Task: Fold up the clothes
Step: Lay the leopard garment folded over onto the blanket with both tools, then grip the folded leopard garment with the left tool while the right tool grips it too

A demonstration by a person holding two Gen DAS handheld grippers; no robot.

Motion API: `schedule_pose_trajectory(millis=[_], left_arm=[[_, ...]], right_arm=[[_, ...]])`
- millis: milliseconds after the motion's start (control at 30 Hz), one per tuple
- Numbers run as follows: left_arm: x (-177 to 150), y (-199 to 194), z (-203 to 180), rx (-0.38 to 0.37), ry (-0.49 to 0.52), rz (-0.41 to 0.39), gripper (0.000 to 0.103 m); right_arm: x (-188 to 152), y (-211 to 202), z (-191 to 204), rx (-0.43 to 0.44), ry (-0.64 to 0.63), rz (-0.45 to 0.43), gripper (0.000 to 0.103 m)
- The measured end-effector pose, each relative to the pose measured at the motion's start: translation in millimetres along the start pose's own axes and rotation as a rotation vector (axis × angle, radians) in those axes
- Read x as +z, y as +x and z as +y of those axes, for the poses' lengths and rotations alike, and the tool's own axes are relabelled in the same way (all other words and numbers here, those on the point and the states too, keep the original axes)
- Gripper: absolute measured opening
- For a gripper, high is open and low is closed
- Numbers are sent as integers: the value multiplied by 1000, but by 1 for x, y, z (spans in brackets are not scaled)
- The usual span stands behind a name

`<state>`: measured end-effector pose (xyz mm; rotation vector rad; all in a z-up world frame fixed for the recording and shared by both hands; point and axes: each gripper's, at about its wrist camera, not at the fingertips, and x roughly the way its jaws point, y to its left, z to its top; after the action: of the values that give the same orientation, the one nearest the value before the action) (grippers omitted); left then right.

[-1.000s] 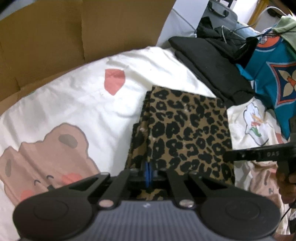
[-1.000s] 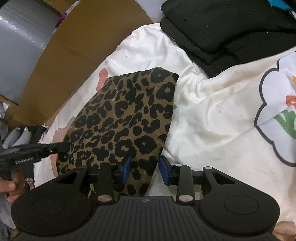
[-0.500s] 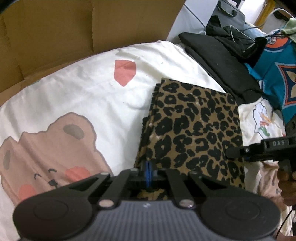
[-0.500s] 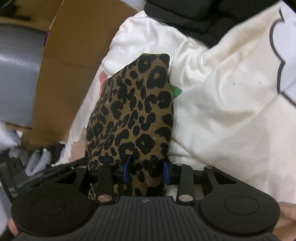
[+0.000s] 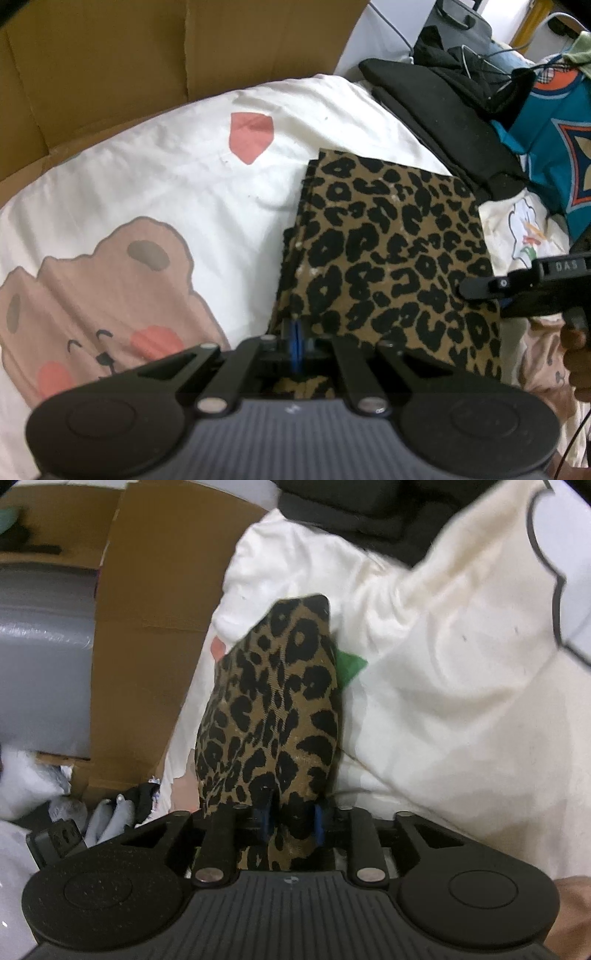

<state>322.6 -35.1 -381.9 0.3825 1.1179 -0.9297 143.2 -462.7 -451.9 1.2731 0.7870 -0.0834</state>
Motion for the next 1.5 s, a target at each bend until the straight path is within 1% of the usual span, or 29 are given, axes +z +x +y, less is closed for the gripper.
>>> schedule_pose_trajectory(millis=[67, 167, 233, 267, 300, 367, 433, 500, 533, 567, 633, 667, 767, 867, 1033, 1100, 1133, 1167, 1300, 1333, 1367, 1433, 1500], left_arm=[[0, 0, -1, 5, 4, -1, 1], [1, 0, -1, 11, 1, 1, 1], [2, -1, -2, 15, 1, 4, 2], [3, -2, -2, 19, 1, 7, 2], [5, -3, -3, 23, 3, 10, 3], [9, -7, -3, 24, 0, 22, 8], [14, -10, -1, 15, -28, 24, 12], [19, -12, -1, 8, -43, 6, 28], [21, -13, -2, 5, -45, -2, 47], [24, -14, -3, 3, -45, -12, 61], [28, -9, -5, 6, -26, -31, 65], [30, -5, -5, 1, -28, -30, 65], [32, 10, 3, -25, -80, -20, 65], [30, 22, 10, -71, -114, -20, 65], [28, 35, 19, -135, -176, -13, 66], [29, 40, 21, -148, -195, -5, 67], [29, 42, 22, -161, -203, -2, 64], [29, 43, 23, -176, -213, -2, 58], [28, 44, 20, -169, -212, -3, 54], [28, 43, 20, -170, -225, -2, 50], [28, 42, 23, -175, -244, -2, 43], [29, 39, 27, -199, -274, 2, 37], [30, 36, 29, -219, -279, 6, 35]], right_arm=[[0, 6, -3, 23, 33, 0, 37], [2, 13, -3, 34, 55, -2, 38], [2, 13, 1, 27, 45, -3, 28], [2, 12, 3, 21, 37, -4, 17], [3, 12, 5, 16, 28, -4, 14], [3, 11, 9, 6, 15, -5, 9], [2, 11, 14, -1, 5, -6, 9], [2, 11, 17, -6, -9, -8, 9], [1, 11, 18, -8, -15, -9, 9], [1, 12, 19, -11, -17, -10, 9], [0, 13, 20, -14, -19, -10, 9], [0, 13, 21, -14, -20, -10, 9], [0, 11, 22, -15, -27, -10, 9], [-2, 9, 24, -17, -33, -13, 9], [-3, 7, 23, -18, -36, -14, 9], [-3, 6, 24, -23, -48, -19, 8], [-2, 5, 25, -24, -54, -22, 8], [-2, 5, 27, -23, -60, -27, 7], [1, 3, 33, -35, -84, -33, 6], [2, 3, 35, -41, -90, -32, 6], [3, 2, 36, -48, -96, -32, 6], [5, 0, 39, -60, -108, -33, 6], [7, -6, 38, -64, -108, -39, 6]])
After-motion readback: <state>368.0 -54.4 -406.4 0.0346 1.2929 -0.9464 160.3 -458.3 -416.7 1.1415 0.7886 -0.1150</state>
